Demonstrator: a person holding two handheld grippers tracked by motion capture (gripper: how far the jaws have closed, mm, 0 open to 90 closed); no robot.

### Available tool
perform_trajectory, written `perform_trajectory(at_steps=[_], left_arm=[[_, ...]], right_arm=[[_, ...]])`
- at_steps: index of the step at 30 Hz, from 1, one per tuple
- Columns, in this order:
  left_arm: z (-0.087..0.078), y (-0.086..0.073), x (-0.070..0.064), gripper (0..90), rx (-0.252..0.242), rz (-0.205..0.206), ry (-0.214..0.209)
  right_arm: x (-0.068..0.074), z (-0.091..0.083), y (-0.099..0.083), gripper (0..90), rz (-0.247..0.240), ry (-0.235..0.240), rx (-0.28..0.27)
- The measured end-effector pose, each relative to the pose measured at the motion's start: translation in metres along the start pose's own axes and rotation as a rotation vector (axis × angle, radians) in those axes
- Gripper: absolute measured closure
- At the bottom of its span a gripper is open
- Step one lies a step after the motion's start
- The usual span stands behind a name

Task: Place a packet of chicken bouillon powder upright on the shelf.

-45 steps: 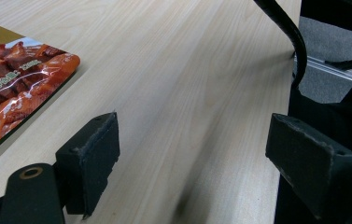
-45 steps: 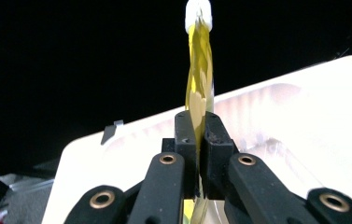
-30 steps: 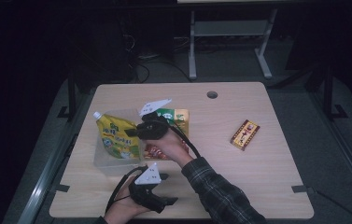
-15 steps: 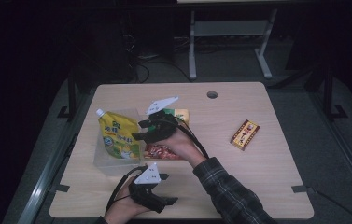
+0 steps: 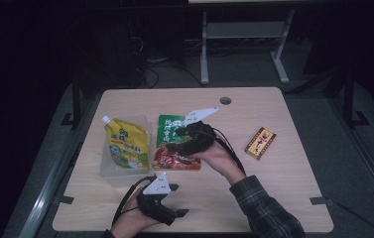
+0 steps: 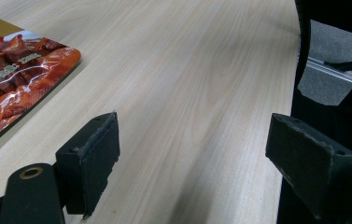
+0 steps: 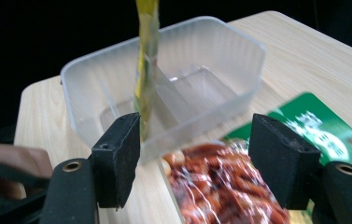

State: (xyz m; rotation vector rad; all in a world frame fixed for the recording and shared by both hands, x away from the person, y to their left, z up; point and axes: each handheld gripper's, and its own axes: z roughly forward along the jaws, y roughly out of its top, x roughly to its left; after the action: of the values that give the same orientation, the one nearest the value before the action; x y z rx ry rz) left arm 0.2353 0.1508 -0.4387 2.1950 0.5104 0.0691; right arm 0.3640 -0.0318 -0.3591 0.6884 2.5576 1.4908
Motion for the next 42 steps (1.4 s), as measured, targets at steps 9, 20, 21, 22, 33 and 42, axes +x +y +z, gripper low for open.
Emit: perform_trajectory(at_steps=[9, 20, 21, 22, 33, 42], left_arm=[[0.002, 0.000, 0.002, 17.1, 0.011, 0.011, 0.001], [0.004, -0.002, 0.005, 17.1, 0.015, -0.002, 0.002], [0.004, -0.002, 0.005, 17.1, 0.015, -0.002, 0.002], [0.004, -0.002, 0.004, 17.1, 0.016, -0.004, 0.002], [0.005, -0.002, 0.004, 18.3, 0.022, -0.016, 0.020], [0.009, 0.001, 0.008, 19.8, 0.028, -0.032, 0.031]], right_arm=[[-0.010, -0.026, -0.032, 32.4, 0.026, -0.077, 0.003], [-0.015, -0.050, -0.067, 31.3, 0.038, -0.148, 0.034], [-0.017, -0.055, -0.073, 31.3, 0.037, -0.159, 0.044], [-0.016, -0.057, -0.075, 31.3, 0.048, -0.159, 0.046], [-0.013, -0.089, -0.119, 30.5, 0.066, -0.222, 0.122], [-0.029, -0.120, -0.152, 30.7, 0.117, -0.306, 0.164]])
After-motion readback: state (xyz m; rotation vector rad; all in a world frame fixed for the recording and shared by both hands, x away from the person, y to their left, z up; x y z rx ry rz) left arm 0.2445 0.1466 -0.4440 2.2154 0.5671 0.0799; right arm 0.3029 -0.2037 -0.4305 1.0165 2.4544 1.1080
